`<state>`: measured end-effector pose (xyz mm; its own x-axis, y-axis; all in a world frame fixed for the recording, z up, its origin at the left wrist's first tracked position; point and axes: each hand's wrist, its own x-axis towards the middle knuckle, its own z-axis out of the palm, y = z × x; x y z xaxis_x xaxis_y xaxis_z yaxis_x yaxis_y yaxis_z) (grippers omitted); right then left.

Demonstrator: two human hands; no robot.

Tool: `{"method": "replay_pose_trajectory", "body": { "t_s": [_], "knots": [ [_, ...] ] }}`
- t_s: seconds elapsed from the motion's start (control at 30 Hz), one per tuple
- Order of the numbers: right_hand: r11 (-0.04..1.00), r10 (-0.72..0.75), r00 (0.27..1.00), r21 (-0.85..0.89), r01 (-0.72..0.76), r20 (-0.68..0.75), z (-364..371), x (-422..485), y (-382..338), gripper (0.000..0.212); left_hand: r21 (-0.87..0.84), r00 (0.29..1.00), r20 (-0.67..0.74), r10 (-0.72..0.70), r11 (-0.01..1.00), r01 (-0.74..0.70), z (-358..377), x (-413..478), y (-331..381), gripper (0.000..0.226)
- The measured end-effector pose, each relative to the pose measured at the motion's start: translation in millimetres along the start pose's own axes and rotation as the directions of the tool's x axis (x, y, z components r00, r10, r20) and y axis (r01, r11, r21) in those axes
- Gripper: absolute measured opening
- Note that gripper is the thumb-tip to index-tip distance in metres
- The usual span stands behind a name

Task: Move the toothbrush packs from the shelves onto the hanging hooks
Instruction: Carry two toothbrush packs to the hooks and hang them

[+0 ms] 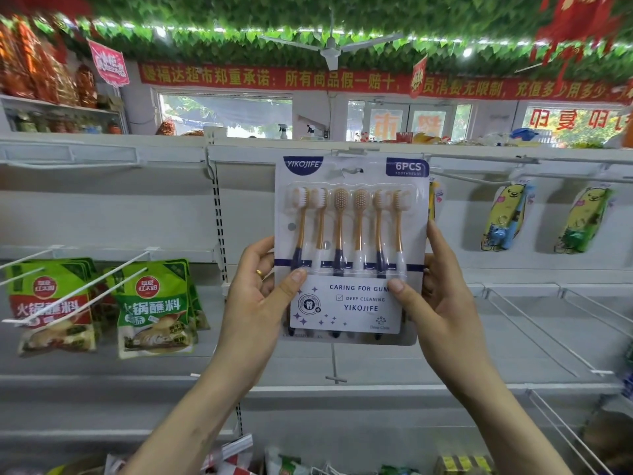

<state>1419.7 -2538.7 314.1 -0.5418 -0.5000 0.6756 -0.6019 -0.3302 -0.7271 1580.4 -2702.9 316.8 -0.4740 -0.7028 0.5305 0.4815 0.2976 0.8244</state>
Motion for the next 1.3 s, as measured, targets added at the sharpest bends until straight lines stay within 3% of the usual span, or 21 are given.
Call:
{"method": "replay_pose_trajectory", "body": {
  "t_s": [0.53, 1.03, 1.3],
  "knots": [
    [0.999, 0.038, 0.999, -0.015, -0.038, 0.003, -2, 21, 30, 0.079, -0.006, 1.000, -0.011, -0.018, 1.000, 0.018, 11, 19, -21, 0.045],
    [0.964, 0.051, 0.997, -0.259, -0.063, -0.051, 24, 102, 106, 0.084, 0.349, 0.997, -0.060, 0.039, 0.937, -0.015, 18, 106, -82, 0.047],
    [0.923, 0.060, 0.995, -0.377, -0.084, -0.075, 33, 128, 121, 0.081, 0.404, 0.998, -0.057, 0.020, 0.915, 0.005, 20, 140, -100, 0.047]
  ]
}}
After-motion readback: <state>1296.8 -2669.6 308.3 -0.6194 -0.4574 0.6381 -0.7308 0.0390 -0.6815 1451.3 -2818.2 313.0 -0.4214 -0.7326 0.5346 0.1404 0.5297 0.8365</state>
